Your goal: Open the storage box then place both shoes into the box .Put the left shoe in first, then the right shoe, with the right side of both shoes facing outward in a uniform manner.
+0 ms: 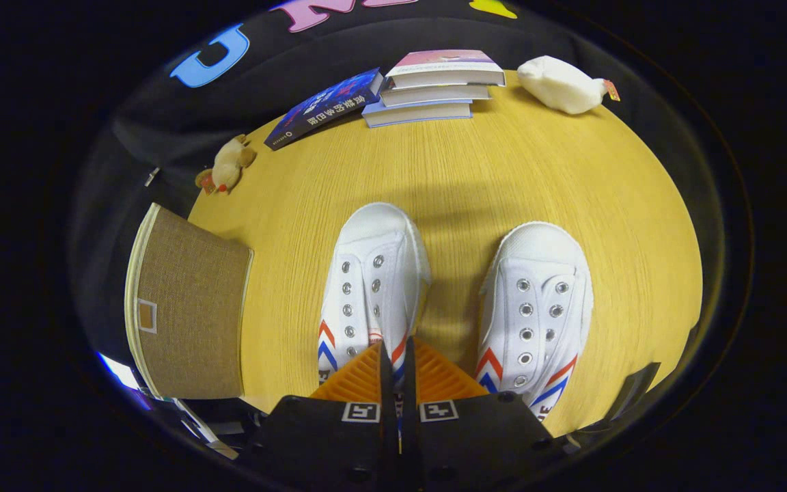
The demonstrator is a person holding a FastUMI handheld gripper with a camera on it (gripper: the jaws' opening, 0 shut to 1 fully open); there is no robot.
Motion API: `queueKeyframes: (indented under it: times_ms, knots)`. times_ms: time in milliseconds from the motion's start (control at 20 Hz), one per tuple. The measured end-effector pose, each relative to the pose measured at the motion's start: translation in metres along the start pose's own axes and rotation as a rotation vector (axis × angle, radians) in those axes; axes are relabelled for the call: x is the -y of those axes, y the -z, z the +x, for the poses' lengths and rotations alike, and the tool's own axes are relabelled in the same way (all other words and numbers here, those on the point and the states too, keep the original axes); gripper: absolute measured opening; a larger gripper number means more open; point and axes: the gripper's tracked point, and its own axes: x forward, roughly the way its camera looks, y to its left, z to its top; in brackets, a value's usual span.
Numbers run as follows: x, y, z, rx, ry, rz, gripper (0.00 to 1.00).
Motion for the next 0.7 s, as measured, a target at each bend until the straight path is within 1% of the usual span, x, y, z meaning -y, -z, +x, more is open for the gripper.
queueKeyframes:
  times_ms: [50, 150, 250, 400, 600, 700]
  knots:
    - [-0.003, 0.000, -0.006, 0.011, -0.002, -0.002, 0.06]
    - [-0.014, -0.009, -0.021, 0.043, -0.041, 0.031, 0.06]
    - [-0.029, -0.023, -0.042, 0.076, -0.079, 0.082, 0.06]
    - [-0.055, -0.049, -0.078, 0.113, -0.107, 0.123, 0.06]
    - [-0.112, -0.074, -0.119, 0.127, -0.183, 0.132, 0.06]
    - [-0.145, -0.080, -0.132, 0.124, -0.218, 0.117, 0.06]
